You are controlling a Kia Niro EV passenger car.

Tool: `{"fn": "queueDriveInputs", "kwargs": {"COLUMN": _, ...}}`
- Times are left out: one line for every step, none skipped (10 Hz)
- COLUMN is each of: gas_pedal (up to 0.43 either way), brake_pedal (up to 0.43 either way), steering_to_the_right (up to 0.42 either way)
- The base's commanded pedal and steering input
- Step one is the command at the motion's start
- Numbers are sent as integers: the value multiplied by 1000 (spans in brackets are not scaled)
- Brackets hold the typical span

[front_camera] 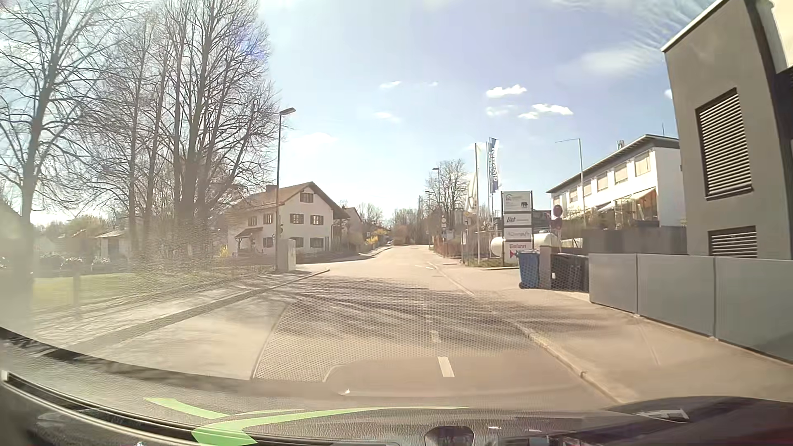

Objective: Follow the waypoints while adhering to traffic rules and regulations

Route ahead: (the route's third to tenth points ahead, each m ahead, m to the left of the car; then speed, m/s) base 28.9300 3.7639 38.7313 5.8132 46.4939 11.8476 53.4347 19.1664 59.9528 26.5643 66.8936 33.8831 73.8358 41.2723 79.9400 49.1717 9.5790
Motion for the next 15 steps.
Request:
{"fn": "queueDriveInputs", "kwargs": {"gas_pedal": 0, "brake_pedal": 0, "steering_to_the_right": 7}}
{"fn": "queueDriveInputs", "kwargs": {"gas_pedal": 0, "brake_pedal": 0, "steering_to_the_right": 6}}
{"fn": "queueDriveInputs", "kwargs": {"gas_pedal": 0, "brake_pedal": 0, "steering_to_the_right": 6}}
{"fn": "queueDriveInputs", "kwargs": {"gas_pedal": 0, "brake_pedal": 0, "steering_to_the_right": 6}}
{"fn": "queueDriveInputs", "kwargs": {"gas_pedal": 0, "brake_pedal": 0, "steering_to_the_right": 6}}
{"fn": "queueDriveInputs", "kwargs": {"gas_pedal": 0, "brake_pedal": 0, "steering_to_the_right": 5}}
{"fn": "queueDriveInputs", "kwargs": {"gas_pedal": 39, "brake_pedal": 0, "steering_to_the_right": 5}}
{"fn": "queueDriveInputs", "kwargs": {"gas_pedal": 47, "brake_pedal": 0, "steering_to_the_right": 5}}
{"fn": "queueDriveInputs", "kwargs": {"gas_pedal": 47, "brake_pedal": 0, "steering_to_the_right": 5}}
{"fn": "queueDriveInputs", "kwargs": {"gas_pedal": 47, "brake_pedal": 0, "steering_to_the_right": 5}}
{"fn": "queueDriveInputs", "kwargs": {"gas_pedal": 47, "brake_pedal": 0, "steering_to_the_right": 4}}
{"fn": "queueDriveInputs", "kwargs": {"gas_pedal": 47, "brake_pedal": 0, "steering_to_the_right": 5}}
{"fn": "queueDriveInputs", "kwargs": {"gas_pedal": 47, "brake_pedal": 0, "steering_to_the_right": 4}}
{"fn": "queueDriveInputs", "kwargs": {"gas_pedal": 47, "brake_pedal": 0, "steering_to_the_right": 3}}
{"fn": "queueDriveInputs", "kwargs": {"gas_pedal": 47, "brake_pedal": 0, "steering_to_the_right": 2}}
